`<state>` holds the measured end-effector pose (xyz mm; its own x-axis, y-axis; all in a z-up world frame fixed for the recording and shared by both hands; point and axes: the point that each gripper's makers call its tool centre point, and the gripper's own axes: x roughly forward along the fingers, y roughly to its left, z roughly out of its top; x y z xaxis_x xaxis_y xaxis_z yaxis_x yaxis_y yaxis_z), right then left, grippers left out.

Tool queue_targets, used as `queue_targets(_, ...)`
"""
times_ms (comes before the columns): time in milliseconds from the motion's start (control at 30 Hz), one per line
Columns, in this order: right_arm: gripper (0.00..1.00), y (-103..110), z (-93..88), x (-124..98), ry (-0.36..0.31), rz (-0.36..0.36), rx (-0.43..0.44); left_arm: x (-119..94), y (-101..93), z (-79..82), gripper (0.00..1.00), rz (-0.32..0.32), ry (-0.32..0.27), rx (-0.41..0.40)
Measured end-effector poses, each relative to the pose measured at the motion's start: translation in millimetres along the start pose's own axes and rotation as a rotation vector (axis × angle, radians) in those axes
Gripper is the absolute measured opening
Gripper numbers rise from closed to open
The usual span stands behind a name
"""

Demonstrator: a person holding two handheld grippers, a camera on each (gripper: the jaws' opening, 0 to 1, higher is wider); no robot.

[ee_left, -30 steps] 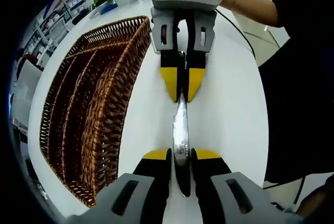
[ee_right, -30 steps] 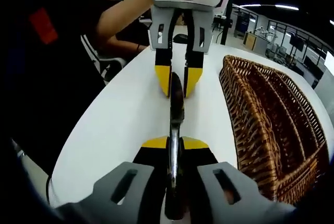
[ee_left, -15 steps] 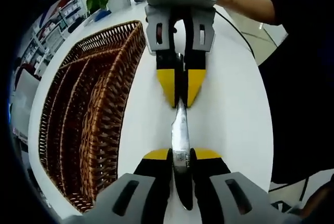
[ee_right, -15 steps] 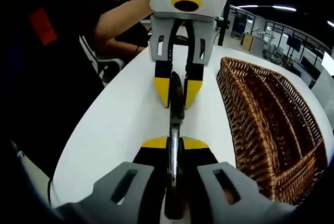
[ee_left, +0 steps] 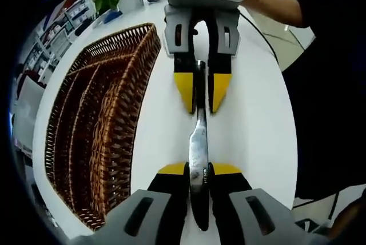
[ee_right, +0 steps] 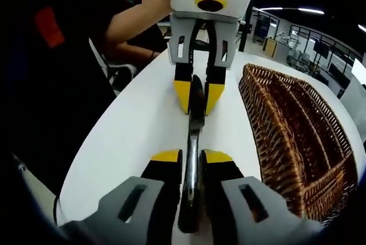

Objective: Arrange the knives, forks, and spoons in their matching storage slots by inserting each utensil handle-first until every utensil is classified and aligned in the correct compartment

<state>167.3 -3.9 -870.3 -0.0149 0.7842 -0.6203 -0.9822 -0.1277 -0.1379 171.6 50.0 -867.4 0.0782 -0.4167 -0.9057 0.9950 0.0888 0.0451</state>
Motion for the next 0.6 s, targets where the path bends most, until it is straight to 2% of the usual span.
queue_targets(200, 0.12, -2.4, -7.1, -4.6, -0.002, -0.036, 0.012, -3.2, 1.0, -0.4, 0.13, 0.005, 0.002, 0.005)
queue_targets(600, 0.08, -2.5, -4.5, -5.7, 0.001, -0.056, 0.002, -8.4, 1.4, 3.0, 0.13, 0.011, -0.021, 0.006)
